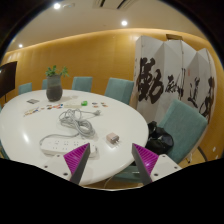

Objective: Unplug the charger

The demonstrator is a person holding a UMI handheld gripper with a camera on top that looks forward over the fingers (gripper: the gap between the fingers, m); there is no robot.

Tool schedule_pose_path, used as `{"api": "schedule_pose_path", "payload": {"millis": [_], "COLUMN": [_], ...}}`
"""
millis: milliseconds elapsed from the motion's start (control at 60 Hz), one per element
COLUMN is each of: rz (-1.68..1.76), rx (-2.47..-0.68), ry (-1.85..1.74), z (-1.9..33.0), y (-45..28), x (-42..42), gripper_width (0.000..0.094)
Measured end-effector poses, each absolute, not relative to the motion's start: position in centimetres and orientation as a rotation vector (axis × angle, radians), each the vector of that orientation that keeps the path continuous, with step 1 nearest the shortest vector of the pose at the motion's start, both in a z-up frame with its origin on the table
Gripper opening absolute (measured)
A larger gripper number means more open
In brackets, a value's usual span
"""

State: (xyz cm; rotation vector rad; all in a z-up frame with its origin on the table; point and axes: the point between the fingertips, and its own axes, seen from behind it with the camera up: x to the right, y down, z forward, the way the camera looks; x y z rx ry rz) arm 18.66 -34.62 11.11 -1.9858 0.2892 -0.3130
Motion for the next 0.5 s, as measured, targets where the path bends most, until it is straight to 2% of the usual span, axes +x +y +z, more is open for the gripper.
{"api": "schedule_pose_path", "payload": {"millis": [500], "rz": [-0.338], "rx": [-1.930], "ry": [0.218], "z": [13.3], "y": [-40.2], "x": [15.7], "gripper_width": [0.0869]}}
